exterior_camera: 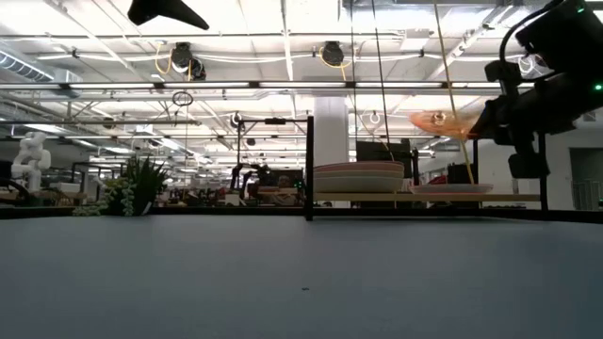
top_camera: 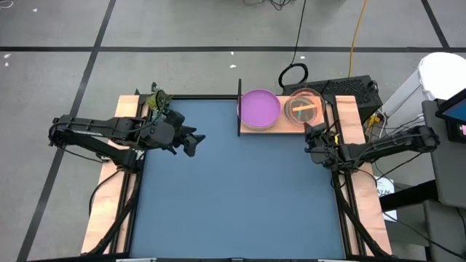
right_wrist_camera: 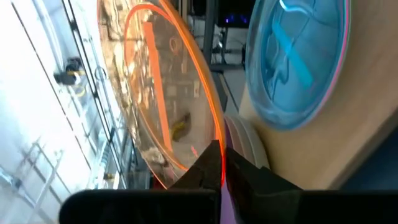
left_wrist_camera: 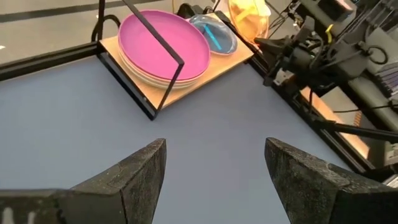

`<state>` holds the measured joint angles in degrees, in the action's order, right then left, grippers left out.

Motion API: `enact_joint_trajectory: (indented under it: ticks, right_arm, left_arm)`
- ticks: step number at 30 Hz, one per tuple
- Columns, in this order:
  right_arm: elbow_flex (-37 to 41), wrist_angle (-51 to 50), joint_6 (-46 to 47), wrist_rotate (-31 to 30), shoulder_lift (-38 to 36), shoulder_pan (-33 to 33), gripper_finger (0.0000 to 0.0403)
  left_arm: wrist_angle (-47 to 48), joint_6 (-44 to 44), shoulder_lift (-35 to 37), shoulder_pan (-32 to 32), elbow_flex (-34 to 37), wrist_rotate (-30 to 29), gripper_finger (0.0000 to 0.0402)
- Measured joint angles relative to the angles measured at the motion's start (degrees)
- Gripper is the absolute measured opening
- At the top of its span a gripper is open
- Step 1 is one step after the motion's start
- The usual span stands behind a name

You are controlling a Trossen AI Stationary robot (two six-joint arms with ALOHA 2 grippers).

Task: Place and stack plates onto a shelf
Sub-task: Stack the light orange plate on top of the blue plate on the shelf

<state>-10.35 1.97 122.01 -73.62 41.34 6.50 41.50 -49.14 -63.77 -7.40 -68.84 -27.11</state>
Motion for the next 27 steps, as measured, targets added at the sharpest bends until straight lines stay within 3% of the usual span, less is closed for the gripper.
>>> enact_joint_trajectory:
  ticks: [4, 18, 27]
  right_arm:
    - [-0.4, 0.4, 0.0, 0.8, 0.0, -3.1, 0.0000]
    - [-0.5, -1.4, 0.3, 19.0, 0.1, -18.5, 0.0000]
    - [-0.5, -3.2, 0.3, 27.4, 1.3, -25.7, 0.0000]
  left_arm:
    - [-1.4, 0.0, 0.0, 0.0, 0.0, 0.5, 0.0275]
    - [-2.2, 2.6, 0.0, 0.5, 0.0, 0.7, 0.0275]
    - [-2.1, 2.7, 0.0, 0.7, 0.0, -0.2, 0.0275]
